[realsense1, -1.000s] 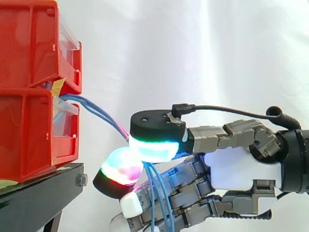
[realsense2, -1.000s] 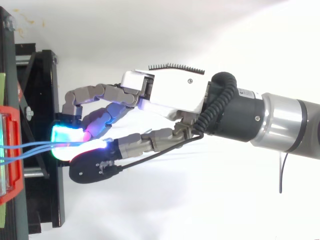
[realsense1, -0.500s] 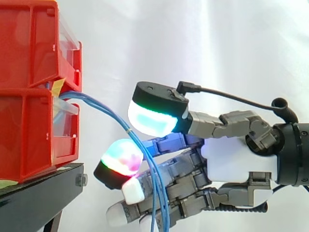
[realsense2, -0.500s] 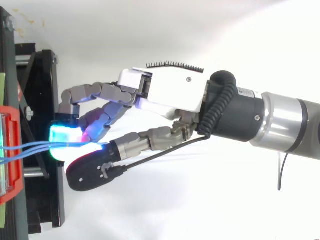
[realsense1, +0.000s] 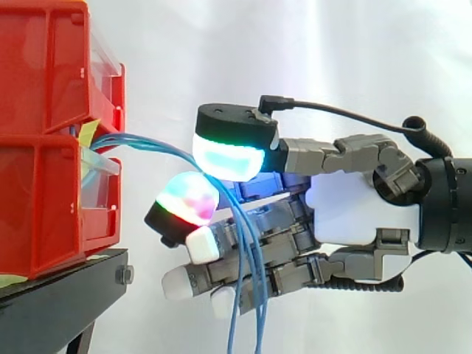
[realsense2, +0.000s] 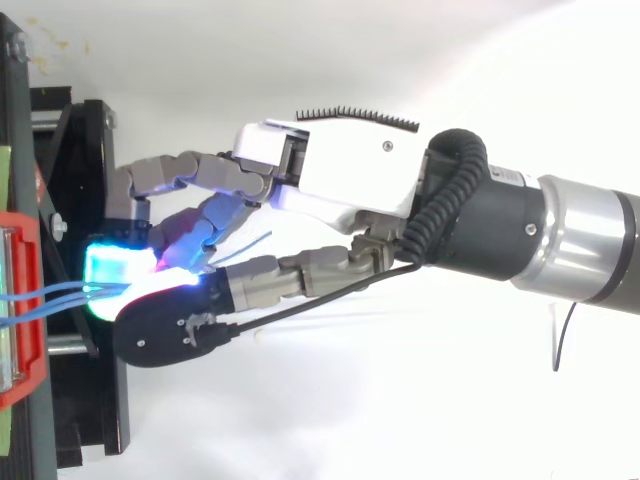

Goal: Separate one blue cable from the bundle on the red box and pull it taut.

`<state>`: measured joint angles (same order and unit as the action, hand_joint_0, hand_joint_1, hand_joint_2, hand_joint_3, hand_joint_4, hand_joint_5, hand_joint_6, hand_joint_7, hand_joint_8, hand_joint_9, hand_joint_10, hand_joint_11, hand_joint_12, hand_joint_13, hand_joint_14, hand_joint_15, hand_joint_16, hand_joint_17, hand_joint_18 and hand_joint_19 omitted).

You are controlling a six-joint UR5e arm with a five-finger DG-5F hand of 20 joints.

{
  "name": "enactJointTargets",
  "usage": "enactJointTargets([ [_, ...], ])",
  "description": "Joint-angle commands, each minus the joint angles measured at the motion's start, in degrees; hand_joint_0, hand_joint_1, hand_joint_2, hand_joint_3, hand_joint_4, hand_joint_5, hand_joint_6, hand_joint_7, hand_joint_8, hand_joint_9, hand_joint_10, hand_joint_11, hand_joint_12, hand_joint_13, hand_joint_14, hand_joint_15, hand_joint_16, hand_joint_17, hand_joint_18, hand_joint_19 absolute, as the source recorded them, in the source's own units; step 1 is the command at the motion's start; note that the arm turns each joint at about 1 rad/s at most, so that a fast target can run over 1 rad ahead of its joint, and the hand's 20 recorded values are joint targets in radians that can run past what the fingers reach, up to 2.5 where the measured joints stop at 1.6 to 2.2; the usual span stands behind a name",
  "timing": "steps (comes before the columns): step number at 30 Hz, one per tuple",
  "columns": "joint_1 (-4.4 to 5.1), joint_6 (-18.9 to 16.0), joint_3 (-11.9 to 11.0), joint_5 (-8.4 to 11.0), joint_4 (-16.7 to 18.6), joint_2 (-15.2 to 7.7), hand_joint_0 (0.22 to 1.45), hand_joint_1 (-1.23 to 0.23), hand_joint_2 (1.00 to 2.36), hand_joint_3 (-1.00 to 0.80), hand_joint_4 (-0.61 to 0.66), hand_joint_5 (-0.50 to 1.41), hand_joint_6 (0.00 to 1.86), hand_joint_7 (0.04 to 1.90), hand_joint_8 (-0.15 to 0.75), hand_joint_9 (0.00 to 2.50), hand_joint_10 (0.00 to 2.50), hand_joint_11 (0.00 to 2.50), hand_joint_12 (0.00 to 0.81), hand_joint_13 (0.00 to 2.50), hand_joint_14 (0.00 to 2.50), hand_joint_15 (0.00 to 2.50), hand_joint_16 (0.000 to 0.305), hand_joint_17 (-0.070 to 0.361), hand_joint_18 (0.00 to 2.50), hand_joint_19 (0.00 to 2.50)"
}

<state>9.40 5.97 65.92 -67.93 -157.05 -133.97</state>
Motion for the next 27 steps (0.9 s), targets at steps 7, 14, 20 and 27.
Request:
enactJointTargets([
  [7,-0.35,0.01,0.0,-0.27,-0.01,0.29,0.69,-0.73,1.02,-0.11,0.24,-0.07,0.5,1.27,0.331,0.97,0.01,0.33,0.366,0.71,0.01,0.26,0.047,0.105,0.67,0.48],
  [14,-0.61,0.18,-0.09,-0.62,-1.06,1.08,0.71,-0.79,1.02,-0.12,0.23,-0.08,0.5,1.28,0.316,0.94,0.01,0.33,0.359,0.69,0.01,0.26,0.046,0.104,0.65,0.46],
  [20,-0.53,0.01,0.0,-0.8,-2.56,1.08,0.61,-0.66,1.01,-0.38,0.25,-0.07,0.5,1.27,0.328,0.95,0.01,0.32,0.362,0.7,0.01,0.26,0.046,0.104,0.65,0.49],
  [27,-0.53,-0.08,0.0,-0.8,-2.82,1.08,0.57,-0.55,1.0,-0.47,0.24,-0.07,0.5,1.28,0.345,0.99,0.01,0.33,0.373,0.71,0.01,0.26,0.047,0.107,0.67,0.49],
])
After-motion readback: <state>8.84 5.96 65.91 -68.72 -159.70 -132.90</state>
